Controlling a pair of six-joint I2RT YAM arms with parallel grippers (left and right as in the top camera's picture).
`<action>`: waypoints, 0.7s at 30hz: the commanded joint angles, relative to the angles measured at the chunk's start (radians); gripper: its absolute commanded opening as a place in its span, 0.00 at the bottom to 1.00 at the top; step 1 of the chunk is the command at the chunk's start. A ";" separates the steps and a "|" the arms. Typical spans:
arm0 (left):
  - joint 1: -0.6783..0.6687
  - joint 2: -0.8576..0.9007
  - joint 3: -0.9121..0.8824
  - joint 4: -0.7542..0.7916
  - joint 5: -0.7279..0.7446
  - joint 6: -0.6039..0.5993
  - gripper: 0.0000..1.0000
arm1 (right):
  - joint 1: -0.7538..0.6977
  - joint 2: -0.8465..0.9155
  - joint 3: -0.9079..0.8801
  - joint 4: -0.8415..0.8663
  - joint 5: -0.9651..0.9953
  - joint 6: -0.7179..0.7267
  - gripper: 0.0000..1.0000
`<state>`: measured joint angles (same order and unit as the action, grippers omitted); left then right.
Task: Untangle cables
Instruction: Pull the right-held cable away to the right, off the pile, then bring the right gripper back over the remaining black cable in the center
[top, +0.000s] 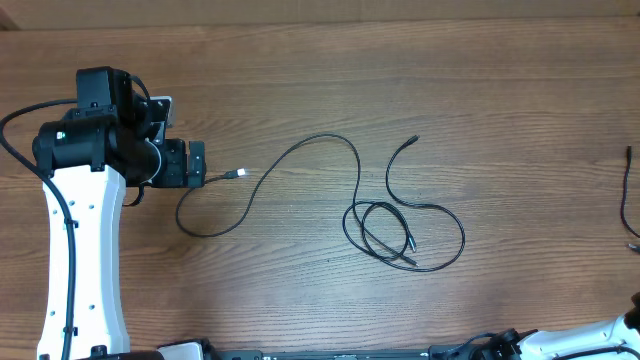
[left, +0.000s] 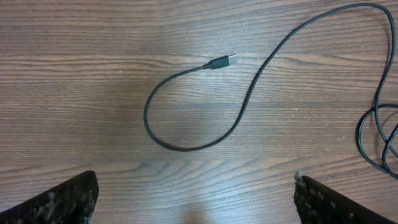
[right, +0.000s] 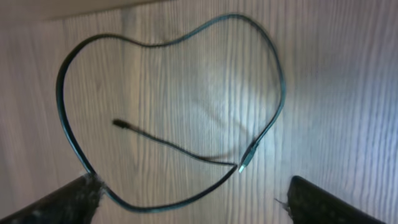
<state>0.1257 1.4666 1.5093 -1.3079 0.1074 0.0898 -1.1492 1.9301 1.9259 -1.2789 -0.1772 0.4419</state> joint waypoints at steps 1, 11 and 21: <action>-0.002 0.002 -0.005 0.004 -0.004 0.026 1.00 | 0.010 0.002 0.009 -0.023 -0.068 -0.004 1.00; -0.002 0.002 -0.005 0.004 -0.004 0.026 1.00 | 0.026 0.002 0.009 -0.163 -0.307 -0.262 0.98; -0.002 0.002 -0.005 0.004 -0.003 0.026 1.00 | 0.218 0.002 0.009 -0.229 -0.350 -0.399 0.98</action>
<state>0.1257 1.4666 1.5093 -1.3087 0.1070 0.0898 -1.0073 1.9301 1.9259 -1.5047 -0.4961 0.1169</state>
